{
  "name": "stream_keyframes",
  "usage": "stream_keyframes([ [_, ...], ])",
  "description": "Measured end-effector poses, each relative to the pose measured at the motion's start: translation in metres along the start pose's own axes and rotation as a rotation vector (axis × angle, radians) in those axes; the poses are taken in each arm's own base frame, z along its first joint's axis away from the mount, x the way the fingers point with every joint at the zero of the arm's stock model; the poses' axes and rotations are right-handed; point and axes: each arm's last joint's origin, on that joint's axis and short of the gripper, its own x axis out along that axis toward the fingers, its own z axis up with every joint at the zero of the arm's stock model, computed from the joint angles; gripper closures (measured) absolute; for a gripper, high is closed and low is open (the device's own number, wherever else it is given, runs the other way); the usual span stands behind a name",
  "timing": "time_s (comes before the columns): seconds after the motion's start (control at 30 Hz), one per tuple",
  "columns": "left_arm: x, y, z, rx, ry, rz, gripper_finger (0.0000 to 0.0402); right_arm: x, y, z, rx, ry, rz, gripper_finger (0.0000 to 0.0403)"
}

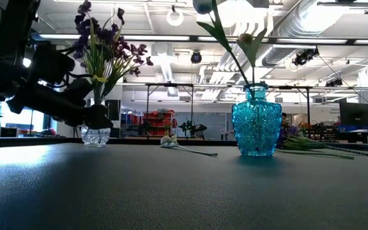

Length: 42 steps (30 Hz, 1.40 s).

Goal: Sort flowers into vase by color
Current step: Put the transparent vase containing the purple and pink flowers on the table upright

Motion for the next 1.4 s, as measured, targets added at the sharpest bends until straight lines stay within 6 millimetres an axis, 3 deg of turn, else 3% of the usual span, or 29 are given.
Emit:
stream_keyframes([
  [0.43,-0.007,-0.009,-0.005,0.095,0.027,0.007,0.0061,0.000,0.000,0.000,0.002,-0.001,0.001,0.0318],
  [0.93,-0.009,-0.011,-0.006,-0.010,0.037,-0.036,0.0059,0.000,0.000,0.000,0.003,-0.002,0.000,0.0318],
  [1.4,-0.016,-0.013,0.001,0.009,0.053,-0.100,0.0053,0.000,0.000,0.000,0.003,-0.001,0.002,0.0318],
])
